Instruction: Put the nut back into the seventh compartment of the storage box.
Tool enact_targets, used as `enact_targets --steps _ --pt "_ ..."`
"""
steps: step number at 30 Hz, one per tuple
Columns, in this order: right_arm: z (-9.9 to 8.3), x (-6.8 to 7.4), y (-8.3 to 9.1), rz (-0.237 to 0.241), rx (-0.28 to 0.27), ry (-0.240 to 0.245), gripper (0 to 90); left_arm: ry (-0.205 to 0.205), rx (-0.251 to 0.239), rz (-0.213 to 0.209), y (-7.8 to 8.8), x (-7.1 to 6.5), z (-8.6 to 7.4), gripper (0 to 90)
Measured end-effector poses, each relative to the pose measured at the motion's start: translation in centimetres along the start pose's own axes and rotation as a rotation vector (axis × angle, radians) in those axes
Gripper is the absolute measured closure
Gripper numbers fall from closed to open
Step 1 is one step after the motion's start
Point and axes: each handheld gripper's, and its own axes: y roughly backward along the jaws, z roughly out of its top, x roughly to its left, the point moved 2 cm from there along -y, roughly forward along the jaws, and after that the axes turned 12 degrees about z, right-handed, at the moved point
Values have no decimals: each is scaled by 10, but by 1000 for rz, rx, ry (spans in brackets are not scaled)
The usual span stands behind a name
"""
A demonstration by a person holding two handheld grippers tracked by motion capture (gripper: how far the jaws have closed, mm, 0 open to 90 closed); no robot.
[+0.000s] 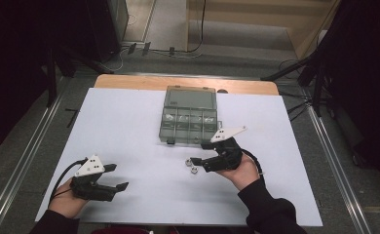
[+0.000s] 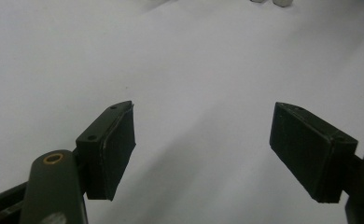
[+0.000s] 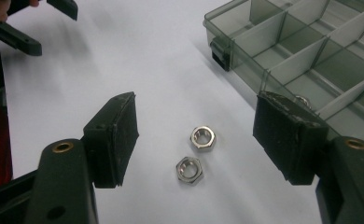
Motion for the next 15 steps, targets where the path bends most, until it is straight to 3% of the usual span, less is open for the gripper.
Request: enact_targets --steps 6,15 --pt "-3 1 -4 -15 41 6 322 -9 -3 -7 -1 0 1 227" --pt "-8 2 -19 -23 160 2 329 -13 -1 -13 -2 -1 2 227"
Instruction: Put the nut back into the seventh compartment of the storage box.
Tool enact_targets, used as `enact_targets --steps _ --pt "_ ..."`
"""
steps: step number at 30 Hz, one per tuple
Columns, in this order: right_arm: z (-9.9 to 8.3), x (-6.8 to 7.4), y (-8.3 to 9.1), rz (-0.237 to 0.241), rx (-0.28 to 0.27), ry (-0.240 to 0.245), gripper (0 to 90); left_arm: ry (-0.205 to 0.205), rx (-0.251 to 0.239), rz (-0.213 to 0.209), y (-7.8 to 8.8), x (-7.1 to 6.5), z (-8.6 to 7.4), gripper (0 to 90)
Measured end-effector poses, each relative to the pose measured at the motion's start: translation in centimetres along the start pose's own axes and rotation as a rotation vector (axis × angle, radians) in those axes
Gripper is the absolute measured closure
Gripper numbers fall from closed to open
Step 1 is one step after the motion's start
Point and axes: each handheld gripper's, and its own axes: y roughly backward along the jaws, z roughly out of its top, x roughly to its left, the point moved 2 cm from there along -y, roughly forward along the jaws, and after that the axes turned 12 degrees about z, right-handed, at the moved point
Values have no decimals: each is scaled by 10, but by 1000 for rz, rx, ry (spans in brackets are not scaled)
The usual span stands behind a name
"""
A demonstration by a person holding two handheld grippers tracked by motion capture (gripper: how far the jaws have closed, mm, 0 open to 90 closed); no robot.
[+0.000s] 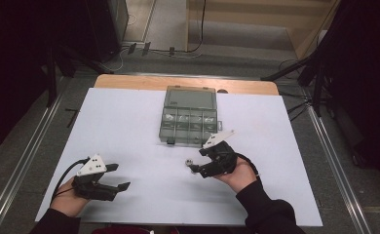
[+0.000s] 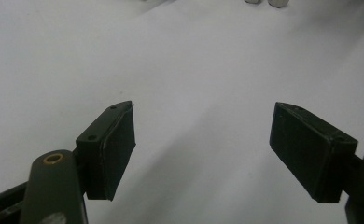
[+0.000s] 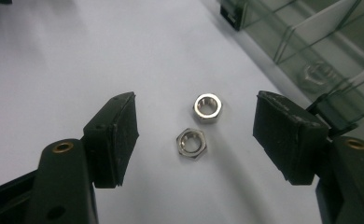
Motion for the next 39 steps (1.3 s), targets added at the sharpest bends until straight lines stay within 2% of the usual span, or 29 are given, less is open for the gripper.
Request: enact_targets --steps 3,4,5,6,11,18,22,24,25,26,27,28,29,30,39 --pt "-2 1 -9 -4 64 8 336 3 2 2 0 0 0 227" --pt "-2 1 -9 -4 64 8 336 4 2 2 0 0 0 227" --pt "-3 1 -12 -13 95 5 339 0 3 1 0 0 0 227" --pt "-3 1 -12 -13 95 5 339 0 3 1 0 0 0 227" --pt "-7 0 -23 -32 186 -5 354 0 3 1 0 0 0 227" --pt "-9 -1 -33 -48 254 7 428 0 3 1 0 0 0 227" --pt "-7 1 -37 -65 264 27 488 0 3 0 0 0 0 227" --pt "-6 2 -38 -88 271 28 533 -1 2 0 0 0 0 227" --pt "-4 3 -39 -105 282 49 574 0 2 -1 0 0 0 227" --pt "-4 3 -40 -105 283 60 585 0 3 -2 0 0 0 227" --pt "-3 5 -41 -111 282 43 602 0 3 -3 0 0 0 227" --pt "-3 5 -41 -106 287 43 640 1 2 -4 0 -1 0 227" --pt "-3 5 -41 -106 287 43 640 1 2 -4 0 -1 0 227" --pt "-2 6 -42 -101 282 52 697 2 2 -4 0 -1 0 227" --pt "0 4 -42 -83 291 38 718 -1 4 -15 -1 -2 0 227"
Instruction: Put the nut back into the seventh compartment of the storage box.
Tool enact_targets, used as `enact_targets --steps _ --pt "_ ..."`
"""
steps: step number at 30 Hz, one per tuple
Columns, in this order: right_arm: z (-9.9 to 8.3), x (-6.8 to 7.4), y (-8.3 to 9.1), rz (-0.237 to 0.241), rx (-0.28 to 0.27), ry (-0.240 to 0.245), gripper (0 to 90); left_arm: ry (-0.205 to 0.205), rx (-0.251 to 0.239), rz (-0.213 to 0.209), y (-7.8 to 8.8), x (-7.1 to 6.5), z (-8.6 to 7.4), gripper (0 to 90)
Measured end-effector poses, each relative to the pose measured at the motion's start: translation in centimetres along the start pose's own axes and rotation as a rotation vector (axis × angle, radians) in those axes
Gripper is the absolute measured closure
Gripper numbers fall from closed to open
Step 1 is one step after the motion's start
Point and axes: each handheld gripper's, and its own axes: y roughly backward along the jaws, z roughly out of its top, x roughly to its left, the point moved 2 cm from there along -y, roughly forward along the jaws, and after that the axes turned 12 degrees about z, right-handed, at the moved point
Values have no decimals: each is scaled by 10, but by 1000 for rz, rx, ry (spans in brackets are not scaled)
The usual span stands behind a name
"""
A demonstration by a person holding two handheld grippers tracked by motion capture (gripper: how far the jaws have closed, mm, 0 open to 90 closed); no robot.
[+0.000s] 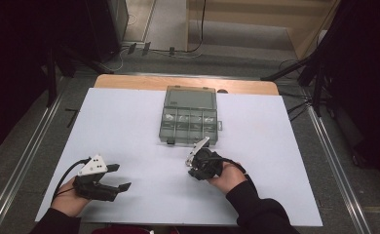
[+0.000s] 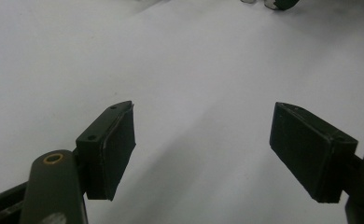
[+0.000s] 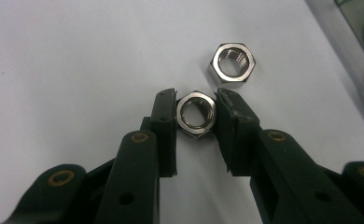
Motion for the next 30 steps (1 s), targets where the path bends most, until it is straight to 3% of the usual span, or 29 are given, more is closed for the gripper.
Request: enact_targets --steps 7,8,13,16,19,26,29,30 --pt "-1 -2 1 15 -13 -10 718 14 -4 3 0 3 -1 227" --pt "-1 -4 2 44 -25 -24 718 15 -5 1 0 3 -1 227" --pt "0 -6 7 85 -66 -37 718 12 -1 0 -1 3 -1 227" --pt "0 -6 16 111 -118 -40 718 15 -4 1 0 3 -1 227" --pt "0 -6 20 114 -142 -47 718 14 -7 -1 -1 2 -1 227" --pt "3 -7 42 131 -255 -72 718 17 -4 6 -2 2 0 227" --pt "3 -7 51 113 -294 -72 718 13 -2 8 -1 2 0 227" --pt "4 -7 59 94 -339 -68 718 10 -3 7 -2 1 0 227"
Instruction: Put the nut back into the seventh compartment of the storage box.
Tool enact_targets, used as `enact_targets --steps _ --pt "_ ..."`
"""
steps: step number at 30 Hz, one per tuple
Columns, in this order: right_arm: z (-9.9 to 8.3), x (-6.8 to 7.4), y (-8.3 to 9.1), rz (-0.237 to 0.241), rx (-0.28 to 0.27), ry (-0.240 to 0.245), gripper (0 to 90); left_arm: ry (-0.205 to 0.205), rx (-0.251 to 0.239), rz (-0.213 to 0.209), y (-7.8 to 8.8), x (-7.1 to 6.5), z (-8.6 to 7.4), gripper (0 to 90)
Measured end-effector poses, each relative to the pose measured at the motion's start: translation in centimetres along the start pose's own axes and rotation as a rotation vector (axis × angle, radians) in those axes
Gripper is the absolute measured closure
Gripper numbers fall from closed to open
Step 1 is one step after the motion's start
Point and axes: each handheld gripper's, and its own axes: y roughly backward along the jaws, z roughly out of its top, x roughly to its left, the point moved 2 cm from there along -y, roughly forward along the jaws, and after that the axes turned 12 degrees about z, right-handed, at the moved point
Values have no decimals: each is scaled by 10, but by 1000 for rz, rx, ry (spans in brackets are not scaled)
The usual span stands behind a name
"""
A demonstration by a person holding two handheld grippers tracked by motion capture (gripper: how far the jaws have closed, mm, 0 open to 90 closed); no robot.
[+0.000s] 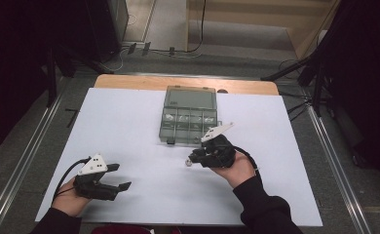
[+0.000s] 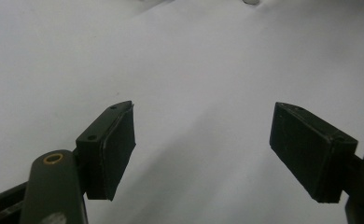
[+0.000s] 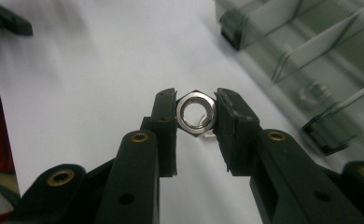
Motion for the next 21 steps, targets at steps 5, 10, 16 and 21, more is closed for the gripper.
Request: enact_targets --steps 5,10,16,21 --pt "0 -2 3 -7 -3 -12 718 0 -4 0 -1 -1 0 227" --pt "-1 -11 -1 -25 3 -33 718 0 -6 -5 -1 -1 1 227" --pt "11 -22 1 -37 -22 -35 718 22 -19 6 -1 3 1 227" --pt "20 -34 1 -63 -30 -52 718 29 -13 16 1 3 -2 227"
